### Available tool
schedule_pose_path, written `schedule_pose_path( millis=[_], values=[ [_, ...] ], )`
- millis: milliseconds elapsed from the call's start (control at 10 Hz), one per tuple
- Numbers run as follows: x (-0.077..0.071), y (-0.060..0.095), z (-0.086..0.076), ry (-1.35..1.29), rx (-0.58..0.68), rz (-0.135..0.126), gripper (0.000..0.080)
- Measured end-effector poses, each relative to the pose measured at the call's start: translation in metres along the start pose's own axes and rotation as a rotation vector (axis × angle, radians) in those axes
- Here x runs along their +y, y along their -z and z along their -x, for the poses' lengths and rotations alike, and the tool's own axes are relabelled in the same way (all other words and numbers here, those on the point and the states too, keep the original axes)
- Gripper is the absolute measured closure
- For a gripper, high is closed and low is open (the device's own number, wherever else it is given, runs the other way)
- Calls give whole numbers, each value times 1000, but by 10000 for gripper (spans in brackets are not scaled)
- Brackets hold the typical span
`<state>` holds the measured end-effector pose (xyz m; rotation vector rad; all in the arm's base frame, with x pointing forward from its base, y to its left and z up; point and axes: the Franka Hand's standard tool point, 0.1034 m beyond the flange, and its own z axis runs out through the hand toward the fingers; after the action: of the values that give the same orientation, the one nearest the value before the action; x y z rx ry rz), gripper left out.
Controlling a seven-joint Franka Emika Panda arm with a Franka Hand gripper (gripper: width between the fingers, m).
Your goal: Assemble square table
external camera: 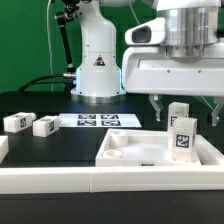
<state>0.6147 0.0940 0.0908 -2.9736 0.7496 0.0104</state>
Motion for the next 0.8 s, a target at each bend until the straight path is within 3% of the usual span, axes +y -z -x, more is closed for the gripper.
schedule_pose_path(
  millis=[800],
  values=[
    [2,5,7,112,-15,16,151]
  ],
)
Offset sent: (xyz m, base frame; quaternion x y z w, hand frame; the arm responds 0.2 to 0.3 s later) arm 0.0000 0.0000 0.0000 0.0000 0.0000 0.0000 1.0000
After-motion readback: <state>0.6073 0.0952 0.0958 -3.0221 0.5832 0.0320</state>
